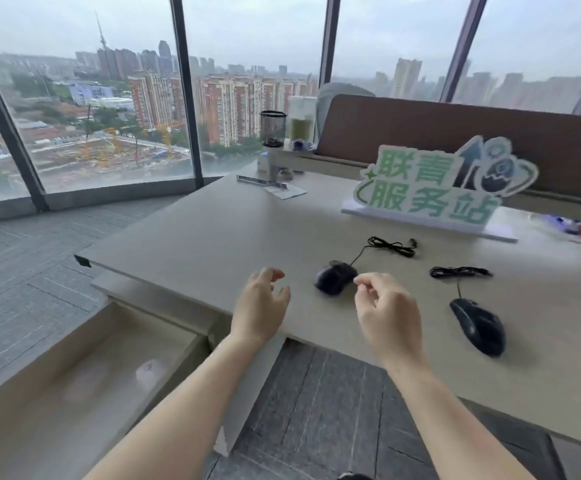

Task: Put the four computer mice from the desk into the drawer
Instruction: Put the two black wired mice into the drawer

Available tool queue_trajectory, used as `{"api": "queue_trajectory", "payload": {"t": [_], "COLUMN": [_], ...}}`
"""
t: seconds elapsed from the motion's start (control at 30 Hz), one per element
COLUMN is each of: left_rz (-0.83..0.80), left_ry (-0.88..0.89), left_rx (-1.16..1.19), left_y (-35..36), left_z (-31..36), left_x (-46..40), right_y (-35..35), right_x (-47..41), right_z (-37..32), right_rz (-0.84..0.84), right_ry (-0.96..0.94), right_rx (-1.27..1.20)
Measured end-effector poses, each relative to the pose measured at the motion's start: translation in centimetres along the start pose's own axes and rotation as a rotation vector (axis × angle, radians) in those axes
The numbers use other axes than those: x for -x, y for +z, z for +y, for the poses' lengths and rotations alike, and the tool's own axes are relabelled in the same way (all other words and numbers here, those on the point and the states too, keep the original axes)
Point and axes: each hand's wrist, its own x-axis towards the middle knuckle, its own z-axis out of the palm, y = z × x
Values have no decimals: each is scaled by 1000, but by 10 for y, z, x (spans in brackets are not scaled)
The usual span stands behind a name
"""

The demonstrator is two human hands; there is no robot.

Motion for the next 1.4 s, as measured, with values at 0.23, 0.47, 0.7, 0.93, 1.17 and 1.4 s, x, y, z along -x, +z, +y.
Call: {"api": "queue_trajectory", "payload": {"t": [0.23, 0.47, 0.7, 0.93, 1.17, 1.4], "left_rz": [-150, -43, 71, 271, 465, 604], "left_ry": [-25, -32, -64, 94, 84, -155], "left_rx": [-238, -475, -149, 50, -36, -73], "left_y": [100, 131, 97, -20, -153, -227], "left_z": [45, 48, 51, 68, 43, -45], "left_x": [-27, -55, -40, -19, 26, 84], "right_y": [-66, -63, -57, -34, 6, 88], "right_x": [-18, -18, -15, -6, 22, 84], "right_z": [137, 167, 143, 20, -107, -184], "right_rz": [-21, -63, 15, 109, -30, -330], "right_ry": [344, 407, 339, 45, -131, -217], "right_rx": [398, 378, 235, -77, -411, -507]}}
